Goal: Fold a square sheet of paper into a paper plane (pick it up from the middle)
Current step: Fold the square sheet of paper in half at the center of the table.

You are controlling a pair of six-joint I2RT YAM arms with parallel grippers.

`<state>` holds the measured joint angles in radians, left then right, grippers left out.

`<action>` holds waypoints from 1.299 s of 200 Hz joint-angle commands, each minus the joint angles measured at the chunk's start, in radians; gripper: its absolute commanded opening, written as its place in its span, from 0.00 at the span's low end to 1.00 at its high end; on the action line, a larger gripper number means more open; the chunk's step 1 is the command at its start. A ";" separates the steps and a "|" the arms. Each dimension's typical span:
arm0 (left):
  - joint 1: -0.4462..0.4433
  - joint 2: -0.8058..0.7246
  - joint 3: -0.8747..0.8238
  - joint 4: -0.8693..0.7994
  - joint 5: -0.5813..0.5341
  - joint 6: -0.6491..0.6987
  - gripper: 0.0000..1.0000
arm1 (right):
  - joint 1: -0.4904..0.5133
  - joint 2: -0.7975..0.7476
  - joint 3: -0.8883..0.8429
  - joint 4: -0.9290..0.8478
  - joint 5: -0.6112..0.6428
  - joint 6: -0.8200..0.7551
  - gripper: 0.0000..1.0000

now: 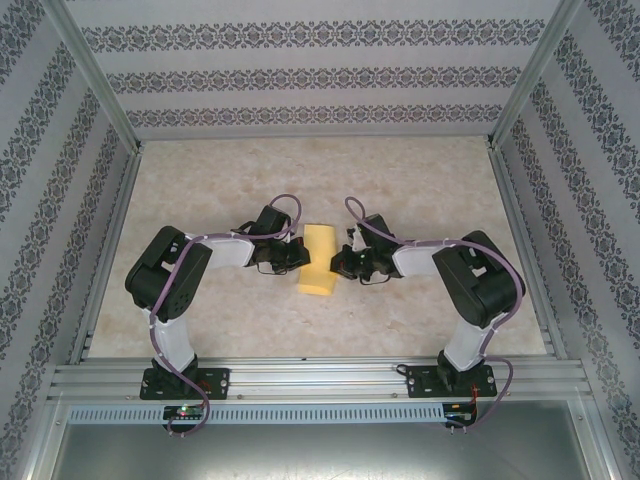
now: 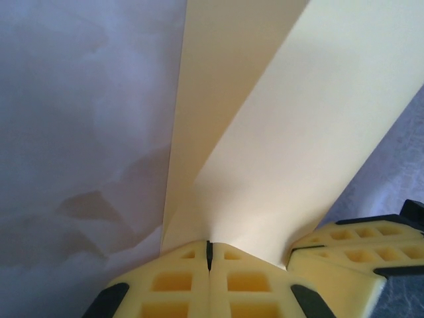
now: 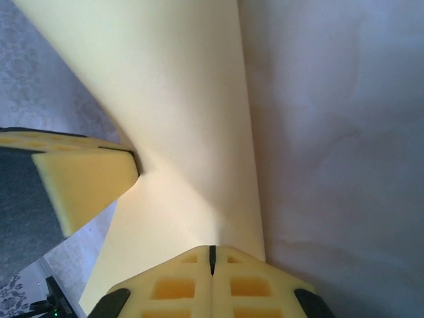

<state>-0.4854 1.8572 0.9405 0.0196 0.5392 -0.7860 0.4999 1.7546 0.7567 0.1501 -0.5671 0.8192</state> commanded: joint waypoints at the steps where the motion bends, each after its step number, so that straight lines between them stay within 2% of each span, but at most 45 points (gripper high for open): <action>1: -0.018 0.046 0.001 -0.075 -0.030 0.029 0.00 | 0.019 -0.092 -0.002 0.008 -0.017 -0.036 0.00; 29: -0.019 0.048 0.004 -0.074 -0.031 0.028 0.00 | 0.026 -0.116 -0.019 0.002 0.003 -0.032 0.00; 63: -0.018 0.048 0.004 -0.076 -0.029 0.031 0.00 | 0.033 -0.042 -0.058 0.115 -0.065 0.015 0.00; 120: -0.018 0.048 0.002 -0.079 -0.029 0.030 0.00 | 0.020 0.037 -0.116 0.128 -0.020 0.008 0.00; 186: -0.018 0.033 -0.005 -0.084 -0.034 0.033 0.00 | 0.050 -0.077 -0.090 0.107 -0.041 0.019 0.00; 260: -0.018 0.036 -0.003 -0.090 -0.035 0.039 0.00 | 0.075 -0.020 -0.122 0.126 -0.046 0.014 0.00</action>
<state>-0.4854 1.8580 0.9421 0.0166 0.5407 -0.7738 0.5724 1.7027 0.6636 0.2672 -0.6056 0.8356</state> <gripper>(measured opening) 0.059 0.054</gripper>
